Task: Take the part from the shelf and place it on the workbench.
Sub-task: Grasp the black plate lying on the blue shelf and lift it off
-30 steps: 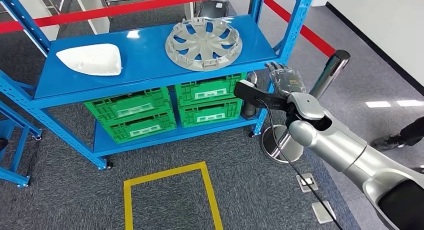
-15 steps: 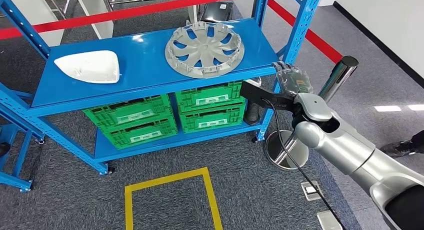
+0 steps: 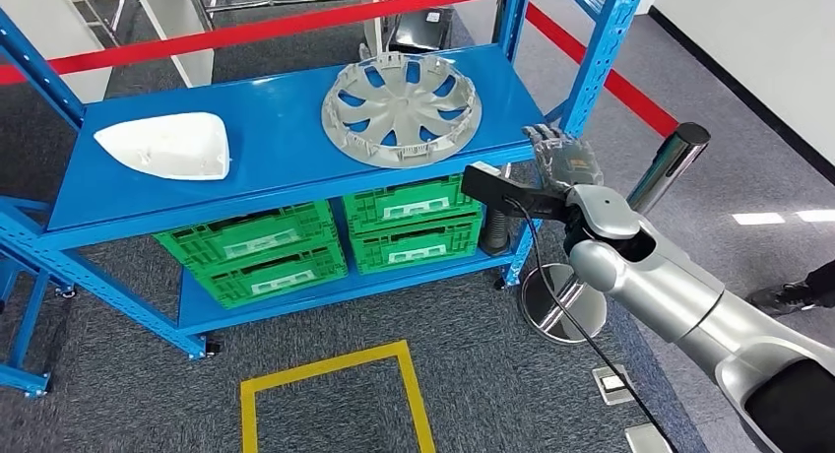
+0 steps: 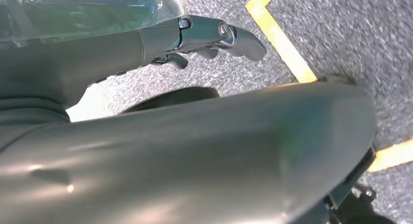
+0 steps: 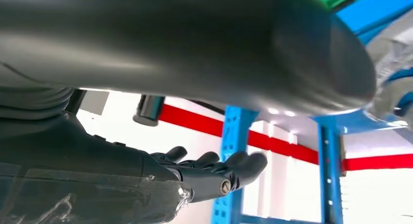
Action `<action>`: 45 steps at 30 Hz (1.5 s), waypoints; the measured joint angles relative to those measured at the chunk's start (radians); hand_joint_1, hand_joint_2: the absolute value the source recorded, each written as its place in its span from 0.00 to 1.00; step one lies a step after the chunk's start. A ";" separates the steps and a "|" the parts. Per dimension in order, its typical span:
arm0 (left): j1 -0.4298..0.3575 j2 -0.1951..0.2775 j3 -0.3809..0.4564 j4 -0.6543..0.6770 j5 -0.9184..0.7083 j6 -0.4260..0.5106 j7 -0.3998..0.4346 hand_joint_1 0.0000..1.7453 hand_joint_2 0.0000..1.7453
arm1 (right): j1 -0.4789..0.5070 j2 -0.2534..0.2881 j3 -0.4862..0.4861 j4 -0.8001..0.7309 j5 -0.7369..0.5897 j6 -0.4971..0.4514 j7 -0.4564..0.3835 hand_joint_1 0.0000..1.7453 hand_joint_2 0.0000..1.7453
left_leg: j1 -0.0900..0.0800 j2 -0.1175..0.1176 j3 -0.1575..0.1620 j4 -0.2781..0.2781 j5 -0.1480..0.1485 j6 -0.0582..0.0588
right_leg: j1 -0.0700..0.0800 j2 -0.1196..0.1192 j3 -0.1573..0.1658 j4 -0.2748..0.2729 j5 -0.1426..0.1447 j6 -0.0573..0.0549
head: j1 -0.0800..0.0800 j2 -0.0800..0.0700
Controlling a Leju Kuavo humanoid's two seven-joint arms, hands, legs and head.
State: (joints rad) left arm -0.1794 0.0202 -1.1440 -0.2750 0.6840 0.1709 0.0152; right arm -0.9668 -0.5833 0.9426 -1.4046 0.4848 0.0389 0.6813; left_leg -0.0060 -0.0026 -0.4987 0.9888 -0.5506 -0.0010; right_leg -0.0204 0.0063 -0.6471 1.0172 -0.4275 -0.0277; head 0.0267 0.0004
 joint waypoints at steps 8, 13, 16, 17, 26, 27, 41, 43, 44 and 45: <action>0.000 0.000 0.000 0.000 0.000 0.000 0.000 0.00 0.00 | 0.001 0.000 0.000 0.000 0.000 0.000 0.000 0.00 0.00 | 0.000 0.000 0.002 0.003 -0.002 -0.002 | 0.001 0.000 0.003 0.000 0.000 -0.001 | 0.000 0.000; 0.000 0.000 0.000 0.000 0.000 0.000 0.001 0.00 0.00 | 0.001 0.000 -0.001 0.000 0.000 -0.001 0.000 0.00 0.00 | 0.000 0.000 0.002 0.006 -0.004 -0.003 | 0.001 0.001 0.004 -0.001 -0.001 -0.002 | -0.001 0.000; 0.000 0.000 0.000 0.000 -0.001 0.000 0.001 0.00 0.00 | 0.001 0.000 -0.001 0.000 0.000 -0.001 0.000 0.00 0.00 | 0.000 0.000 0.002 0.009 -0.005 -0.004 | 0.001 0.001 0.005 -0.001 -0.002 -0.002 | -0.002 0.000; 0.000 0.000 0.000 0.000 -0.001 0.000 0.001 0.00 0.00 | 0.001 0.000 -0.001 0.000 0.000 -0.001 0.000 0.00 0.00 | 0.000 0.000 0.002 0.010 -0.006 -0.004 | 0.001 0.001 0.005 -0.001 -0.002 -0.003 | -0.002 0.000; 0.000 0.000 0.000 0.000 -0.002 0.000 0.001 0.00 0.00 | 0.000 0.000 -0.002 0.000 0.000 -0.002 0.000 0.00 0.00 | 0.000 0.000 -0.002 0.023 -0.012 -0.006 | 0.000 0.000 0.008 -0.001 -0.004 -0.005 | -0.002 0.000; 0.000 0.000 0.000 0.000 -0.002 0.000 0.001 0.00 0.00 | 0.000 0.000 -0.002 0.000 0.000 -0.002 0.000 0.00 0.00 | 0.000 0.000 -0.003 0.024 -0.012 -0.007 | 0.000 0.000 0.008 -0.001 -0.004 -0.006 | -0.003 0.000; -0.001 0.000 0.000 0.000 -0.002 0.001 0.001 0.00 0.00 | 0.000 0.000 -0.002 0.000 0.000 -0.004 0.000 0.00 0.00 | 0.002 0.000 -0.018 0.055 -0.028 -0.010 | 0.000 -0.002 0.012 -0.001 -0.007 -0.009 | -0.009 0.000; -0.001 0.000 0.000 0.000 -0.002 0.001 0.001 0.00 0.00 | 0.000 0.000 -0.002 0.000 0.000 -0.004 0.000 0.00 0.00 | 0.002 0.000 -0.020 0.060 -0.030 -0.011 | 0.000 -0.002 0.013 -0.001 -0.007 -0.009 | -0.009 0.000; -0.001 0.000 0.000 0.000 -0.002 0.001 0.001 0.00 0.00 | 0.000 0.000 -0.002 0.000 0.000 -0.004 0.000 0.00 0.00 | 0.002 0.000 -0.021 0.062 -0.031 -0.011 | 0.000 -0.002 0.013 -0.001 -0.008 -0.009 | -0.010 0.000; -0.001 0.000 0.000 0.000 -0.002 0.001 0.001 0.00 0.00 | 0.000 0.000 -0.002 0.000 0.000 -0.004 0.000 0.00 0.00 | 0.002 0.000 -0.022 0.064 -0.032 -0.011 | 0.000 -0.002 0.013 -0.001 -0.008 -0.009 | -0.010 0.000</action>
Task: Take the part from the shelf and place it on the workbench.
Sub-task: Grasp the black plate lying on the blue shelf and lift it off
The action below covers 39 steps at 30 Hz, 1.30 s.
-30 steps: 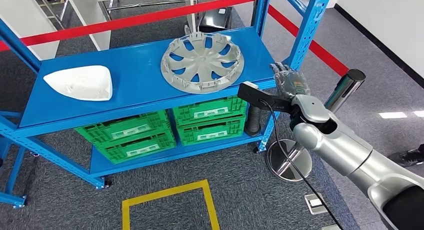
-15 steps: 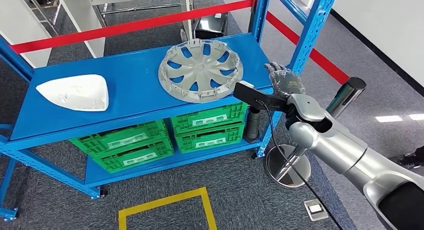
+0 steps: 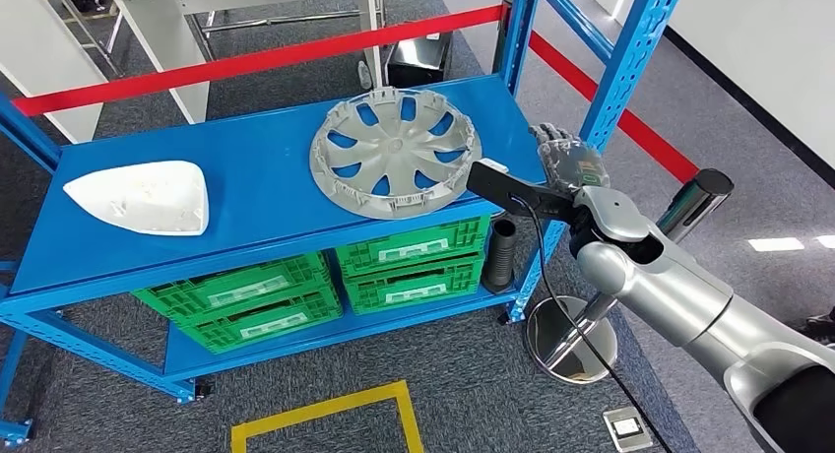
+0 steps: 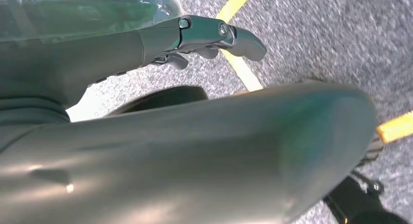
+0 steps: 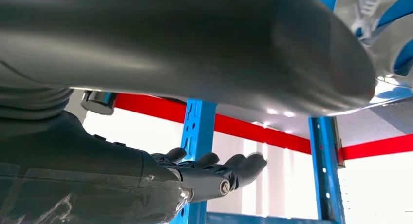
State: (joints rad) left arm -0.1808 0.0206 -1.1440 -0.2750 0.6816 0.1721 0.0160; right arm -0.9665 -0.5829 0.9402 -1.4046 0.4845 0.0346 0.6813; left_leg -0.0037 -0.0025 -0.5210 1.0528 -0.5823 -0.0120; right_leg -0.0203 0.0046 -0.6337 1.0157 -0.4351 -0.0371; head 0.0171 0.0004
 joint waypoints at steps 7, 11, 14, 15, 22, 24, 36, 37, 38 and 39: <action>0.000 0.000 0.000 0.000 0.000 0.000 0.000 0.00 0.00 | 0.000 0.000 0.000 0.000 0.000 0.000 0.000 0.00 0.00 | 0.001 0.000 -0.009 0.017 -0.007 -0.001 | 0.000 0.000 0.001 0.000 -0.001 -0.001 | -0.001 0.000; 0.000 0.000 0.000 0.000 0.000 0.001 0.000 0.00 0.00 | 0.000 0.000 0.000 0.000 0.000 -0.001 0.000 0.00 0.00 | 0.002 0.000 -0.016 0.029 -0.013 -0.002 | 0.000 0.000 0.002 0.000 -0.002 -0.002 | -0.001 0.000; 0.000 0.000 0.000 0.000 0.000 0.001 -0.001 0.00 0.00 | 0.000 0.000 0.000 0.000 0.000 -0.001 0.000 0.00 0.00 | 0.002 0.000 -0.021 0.039 -0.017 -0.003 | 0.000 0.000 0.002 0.000 -0.003 -0.002 | -0.001 0.000; 0.000 0.000 0.000 0.000 0.000 0.001 -0.001 0.00 0.00 | 0.000 0.000 0.000 0.000 0.000 -0.001 0.000 0.00 0.00 | 0.002 0.000 -0.024 0.044 -0.019 -0.003 | 0.000 0.000 0.003 0.000 -0.003 -0.002 | -0.001 0.000; 0.000 0.000 0.000 0.000 0.000 0.001 -0.002 0.00 0.00 | 0.000 0.000 0.000 0.000 0.000 -0.002 0.000 0.00 0.00 | 0.003 0.000 -0.036 0.067 -0.028 -0.004 | 0.000 0.000 0.004 0.000 -0.005 -0.002 | -0.001 0.000; 0.000 0.000 0.000 0.000 0.000 0.001 -0.002 0.00 0.00 | 0.000 0.000 0.000 0.000 0.000 -0.002 0.000 0.00 0.00 | 0.004 0.000 -0.038 0.070 -0.029 -0.004 | 0.000 0.000 0.004 0.000 -0.005 -0.002 | -0.001 0.000; 0.004 0.000 0.001 0.000 0.000 0.003 -0.010 0.00 0.00 | 0.006 0.000 0.003 0.000 -0.001 -0.006 0.000 0.00 0.00 | 0.006 0.000 -0.127 0.205 -0.060 -0.008 | 0.001 0.001 0.015 0.001 -0.017 -0.003 | -0.004 0.000; 0.006 0.000 0.001 0.000 -0.001 0.003 -0.012 0.00 0.00 | 0.009 0.001 0.004 0.000 -0.002 -0.008 0.000 0.00 0.00 | 0.007 0.000 -0.153 0.229 -0.049 -0.009 | 0.002 0.001 0.022 0.001 -0.024 -0.002 | -0.005 0.000; 0.008 0.000 0.001 0.000 -0.001 0.003 -0.013 0.00 0.00 | 0.012 0.001 0.004 0.000 -0.005 -0.011 0.000 0.00 0.00 | 0.007 0.000 -0.161 0.214 -0.015 -0.007 | 0.002 0.002 0.031 0.001 -0.030 -0.001 | -0.006 0.000; 0.009 0.000 0.001 0.000 -0.001 0.003 -0.013 0.00 0.00 | 0.013 0.001 0.004 0.000 -0.008 -0.014 0.000 0.00 0.00 | 0.007 0.000 -0.151 0.163 0.034 -0.004 | 0.002 0.003 0.042 0.001 -0.038 0.001 | -0.006 0.000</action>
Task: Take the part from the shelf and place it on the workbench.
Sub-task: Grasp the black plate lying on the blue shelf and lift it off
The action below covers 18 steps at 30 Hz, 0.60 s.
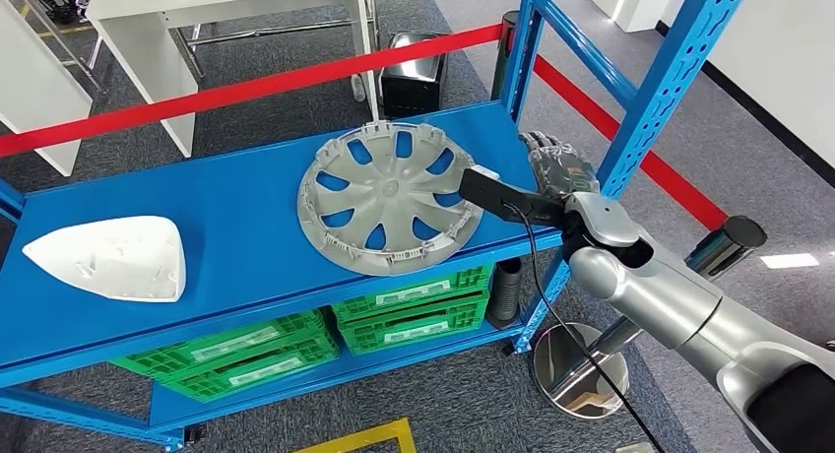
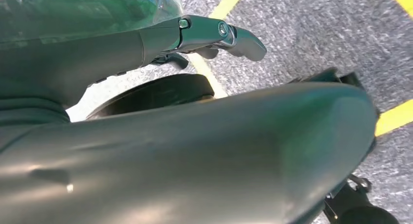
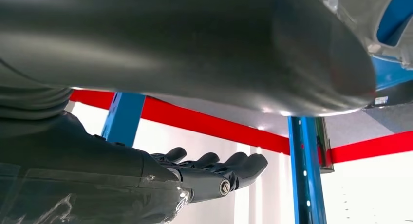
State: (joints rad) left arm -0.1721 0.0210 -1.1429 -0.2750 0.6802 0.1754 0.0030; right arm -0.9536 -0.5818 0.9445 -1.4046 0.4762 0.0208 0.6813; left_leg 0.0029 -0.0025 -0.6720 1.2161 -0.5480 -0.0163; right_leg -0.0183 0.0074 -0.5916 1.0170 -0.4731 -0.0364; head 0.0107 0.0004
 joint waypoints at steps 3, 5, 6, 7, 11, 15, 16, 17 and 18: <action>-0.001 0.000 0.000 0.000 -0.001 0.000 -0.001 0.00 0.00 | 0.000 0.002 0.004 0.000 -0.008 -0.013 0.000 0.00 0.00 | -0.005 -0.001 0.054 -0.164 0.105 0.016 | 0.002 0.001 0.023 -0.001 -0.019 0.011 | -0.002 0.000; -0.002 0.000 0.000 0.000 -0.004 0.000 -0.003 0.00 0.00 | 0.000 0.004 0.010 0.002 -0.013 -0.021 -0.001 0.00 0.00 | -0.007 -0.003 0.068 -0.193 0.101 0.020 | 0.006 0.001 0.023 0.003 -0.025 0.014 | -0.002 0.000; -0.002 0.000 0.000 0.000 -0.006 0.000 -0.003 0.00 0.00 | 0.001 0.006 0.014 0.003 -0.017 -0.025 -0.002 0.00 0.00 | -0.006 -0.004 0.071 -0.197 0.097 0.020 | 0.006 0.000 0.022 0.004 -0.027 0.014 | -0.002 0.000; -0.003 0.000 0.000 0.000 -0.007 0.000 -0.003 0.00 0.00 | 0.000 0.008 0.018 0.004 -0.020 -0.029 -0.003 0.00 0.00 | -0.005 -0.006 0.070 -0.198 0.096 0.019 | 0.007 -0.002 0.022 0.004 -0.028 0.013 | -0.001 0.000; -0.007 0.000 0.002 0.000 -0.011 0.000 -0.004 0.00 0.00 | -0.006 0.024 0.037 0.014 -0.028 -0.044 -0.016 0.00 0.00 | -0.006 -0.011 0.068 -0.198 0.093 0.024 | 0.007 -0.007 0.028 -0.008 -0.026 0.016 | 0.004 0.000; -0.009 0.000 0.004 0.000 -0.016 0.000 -0.004 0.00 0.00 | -0.009 0.049 0.058 0.033 -0.040 -0.056 -0.034 0.00 0.00 | -0.006 -0.011 0.068 -0.198 0.092 0.027 | 0.007 -0.006 0.029 -0.012 -0.024 0.023 | 0.004 0.000; -0.010 0.000 0.004 0.000 -0.017 0.000 -0.003 0.00 0.00 | -0.010 0.058 0.063 0.039 -0.041 -0.057 -0.037 0.00 0.00 | -0.006 -0.011 0.068 -0.198 0.092 0.027 | 0.007 -0.006 0.029 -0.013 -0.024 0.024 | 0.004 0.000; -0.011 0.000 0.005 0.000 -0.018 0.000 -0.002 0.00 0.00 | -0.011 0.066 0.068 0.045 -0.043 -0.058 -0.041 0.00 0.00 | -0.006 -0.011 0.068 -0.198 0.092 0.028 | 0.007 -0.006 0.029 -0.013 -0.024 0.024 | 0.004 0.000; -0.012 0.000 0.005 0.000 -0.020 -0.001 -0.001 0.00 0.00 | -0.012 0.075 0.072 0.052 -0.046 -0.060 -0.046 0.00 0.00 | -0.006 -0.011 0.068 -0.198 0.093 0.028 | 0.007 -0.006 0.029 -0.013 -0.024 0.025 | 0.004 0.000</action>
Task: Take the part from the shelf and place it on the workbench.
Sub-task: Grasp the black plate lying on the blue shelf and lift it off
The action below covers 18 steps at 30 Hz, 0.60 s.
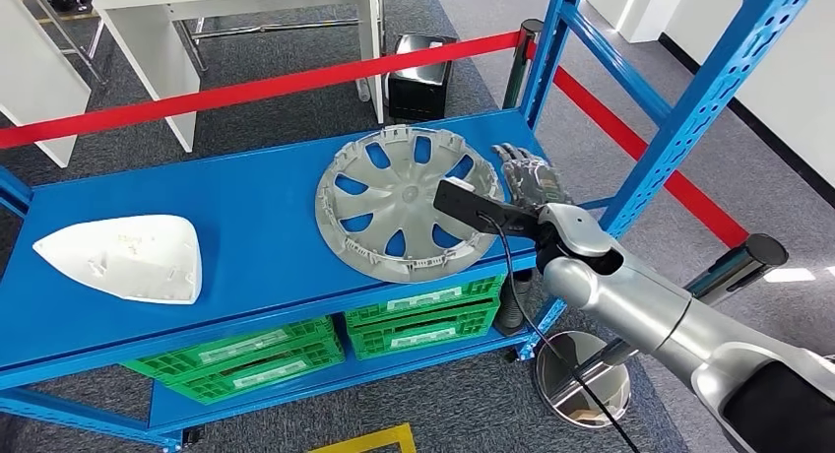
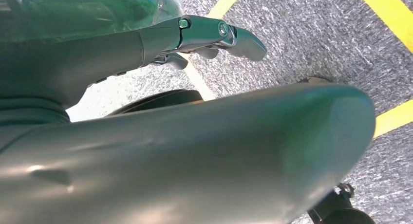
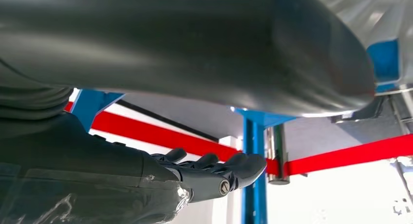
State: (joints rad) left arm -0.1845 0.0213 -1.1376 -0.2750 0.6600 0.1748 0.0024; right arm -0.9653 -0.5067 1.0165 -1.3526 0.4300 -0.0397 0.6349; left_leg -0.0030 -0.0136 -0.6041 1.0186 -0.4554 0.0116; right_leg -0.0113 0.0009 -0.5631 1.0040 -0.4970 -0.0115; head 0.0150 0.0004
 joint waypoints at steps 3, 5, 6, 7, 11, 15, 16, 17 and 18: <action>-0.003 -0.001 0.000 0.000 -0.007 -0.003 0.004 0.00 0.00 | -0.003 0.032 0.010 0.026 -0.009 -0.011 -0.026 0.00 0.00 | 0.000 0.000 0.001 0.000 0.001 0.000 | 0.001 0.000 0.000 0.000 0.000 0.000 | 0.000 0.000; -0.003 -0.002 0.000 0.000 -0.010 -0.005 0.005 0.00 0.00 | -0.005 0.056 0.018 0.047 -0.011 -0.019 -0.041 0.00 0.00 | 0.001 0.000 0.002 -0.001 0.001 -0.001 | 0.001 0.000 0.000 0.001 0.000 0.000 | 0.000 0.000; -0.004 -0.002 0.000 0.000 -0.011 -0.005 0.005 0.00 0.00 | -0.006 0.068 0.022 0.057 -0.011 -0.023 -0.048 0.00 0.00 | 0.001 0.000 0.002 -0.001 0.001 -0.001 | 0.002 0.000 0.000 0.002 0.000 0.000 | 0.000 0.000; -0.004 -0.003 0.000 0.000 -0.013 -0.006 0.006 0.00 0.00 | -0.007 0.080 0.026 0.068 -0.011 -0.026 -0.056 0.00 0.00 | 0.002 0.000 0.002 -0.001 0.001 -0.001 | 0.002 0.000 0.000 0.002 0.000 0.000 | 0.000 0.000; -0.004 -0.007 0.000 0.000 -0.019 -0.006 0.010 0.00 0.00 | -0.010 0.129 0.043 0.113 -0.011 -0.032 -0.092 0.00 0.00 | 0.003 0.000 0.003 -0.002 0.002 -0.003 | 0.003 0.000 0.000 0.003 0.000 0.000 | 0.000 0.000; -0.003 -0.009 0.000 0.000 -0.019 -0.007 0.010 0.00 0.00 | -0.010 0.175 0.062 0.161 -0.008 -0.032 -0.117 0.00 0.00 | 0.003 0.000 0.003 -0.003 0.003 -0.004 | 0.003 0.000 0.000 0.003 0.000 0.000 | 0.000 0.000; -0.003 -0.009 0.000 0.000 -0.019 -0.007 0.010 0.00 0.00 | -0.010 0.186 0.067 0.173 -0.008 -0.032 -0.122 0.00 0.00 | 0.003 0.000 0.003 -0.003 0.003 -0.004 | 0.003 0.000 0.000 0.003 0.000 0.000 | 0.000 0.000; -0.003 -0.009 0.001 0.000 -0.020 -0.006 0.010 0.00 0.00 | -0.010 0.196 0.071 0.183 -0.008 -0.032 -0.127 0.00 0.00 | 0.003 0.000 0.003 -0.003 0.003 -0.004 | 0.003 0.000 0.000 0.003 0.000 0.000 | 0.000 0.000; -0.002 -0.009 0.001 0.000 -0.020 -0.006 0.010 0.00 0.00 | -0.010 0.205 0.075 0.194 -0.008 -0.032 -0.132 0.00 0.00 | 0.003 0.000 0.003 -0.003 0.003 -0.004 | 0.003 0.000 0.000 0.003 0.000 0.000 | 0.000 0.000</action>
State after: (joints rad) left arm -0.1866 0.0118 -1.1369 -0.2750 0.6396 0.1687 0.0122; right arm -0.9754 -0.3020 1.0912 -1.1588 0.4219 -0.0717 0.5024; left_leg 0.0000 -0.0134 -0.6007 1.0152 -0.4525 0.0077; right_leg -0.0080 0.0010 -0.5634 1.0073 -0.4971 -0.0119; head 0.0146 0.0004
